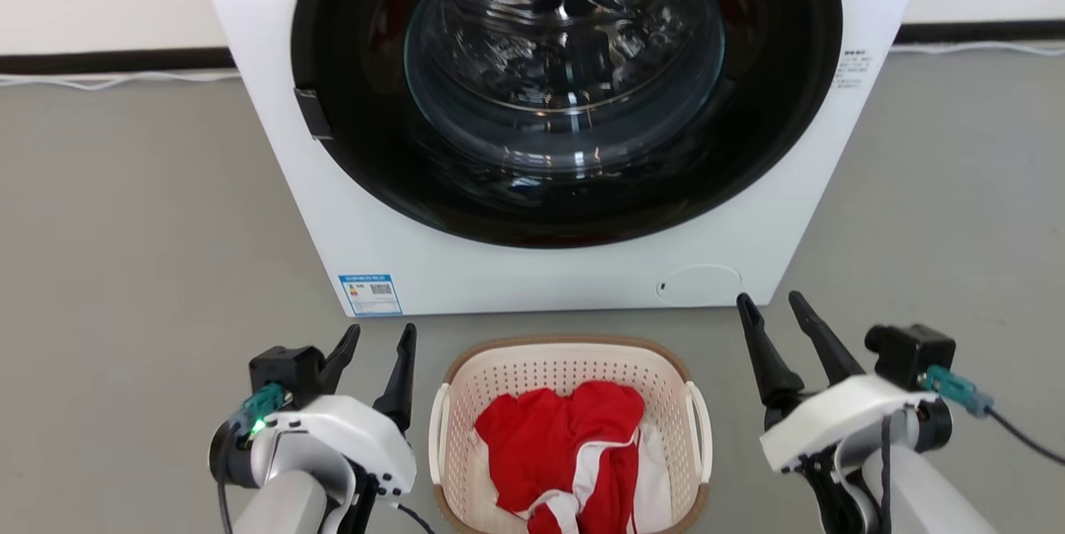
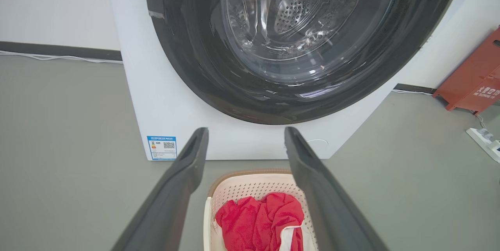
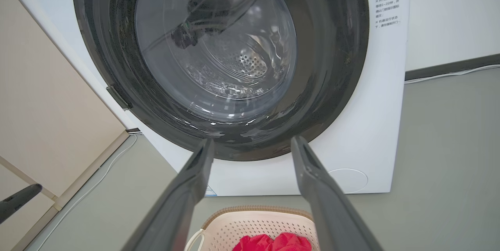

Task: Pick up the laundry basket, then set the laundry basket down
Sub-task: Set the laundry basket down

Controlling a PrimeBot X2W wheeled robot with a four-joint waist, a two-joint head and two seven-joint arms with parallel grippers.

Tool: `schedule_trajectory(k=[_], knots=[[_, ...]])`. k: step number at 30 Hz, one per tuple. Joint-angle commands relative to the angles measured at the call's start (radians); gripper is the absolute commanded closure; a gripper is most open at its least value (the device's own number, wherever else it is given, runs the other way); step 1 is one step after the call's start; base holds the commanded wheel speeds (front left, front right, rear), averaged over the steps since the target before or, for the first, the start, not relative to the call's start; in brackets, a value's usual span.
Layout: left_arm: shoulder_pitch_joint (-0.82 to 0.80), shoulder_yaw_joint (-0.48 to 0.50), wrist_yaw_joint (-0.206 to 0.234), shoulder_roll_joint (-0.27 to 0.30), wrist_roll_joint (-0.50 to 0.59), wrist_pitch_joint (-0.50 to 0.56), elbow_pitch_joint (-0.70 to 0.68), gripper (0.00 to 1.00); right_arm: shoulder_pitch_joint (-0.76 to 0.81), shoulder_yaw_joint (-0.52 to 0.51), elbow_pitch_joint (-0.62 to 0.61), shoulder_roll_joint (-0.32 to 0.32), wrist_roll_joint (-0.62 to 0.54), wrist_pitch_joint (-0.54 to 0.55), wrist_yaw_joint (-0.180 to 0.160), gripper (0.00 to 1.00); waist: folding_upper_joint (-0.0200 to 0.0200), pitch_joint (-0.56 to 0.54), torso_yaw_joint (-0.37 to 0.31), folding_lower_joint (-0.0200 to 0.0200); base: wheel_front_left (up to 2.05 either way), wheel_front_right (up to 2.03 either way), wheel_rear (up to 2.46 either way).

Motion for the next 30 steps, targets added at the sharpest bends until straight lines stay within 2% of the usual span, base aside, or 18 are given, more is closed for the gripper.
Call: schedule_trajectory(k=[1,9,18,30], knots=[[0.004,0.050,0.006,0.018,0.026,-0.010,-0.053,0.00,0.025,-0.011,-0.053,0.009,-0.033,-0.011,0.006,0.00,-0.0001,-0.016,0.006,0.0000,0.00,0.00,0.00],[0.095,0.143,0.008,-0.004,0.085,-0.010,-0.189,0.00,0.116,-0.129,-0.183,0.050,-0.125,-0.011,0.006,0.00,-0.0001,-0.046,0.014,0.0000,0.00,0.00,0.00],[0.182,0.226,0.010,-0.039,0.164,-0.010,-0.318,0.00,0.186,-0.220,-0.266,0.088,-0.198,-0.011,0.006,0.00,-0.0001,-0.056,0.021,0.0000,0.00,0.00,0.00],[0.282,0.297,-0.026,-0.075,0.245,-0.010,-0.434,0.00,0.242,-0.290,-0.340,0.110,-0.262,-0.011,0.006,0.00,-0.0001,-0.060,0.014,0.0000,0.00,0.00,0.00]])
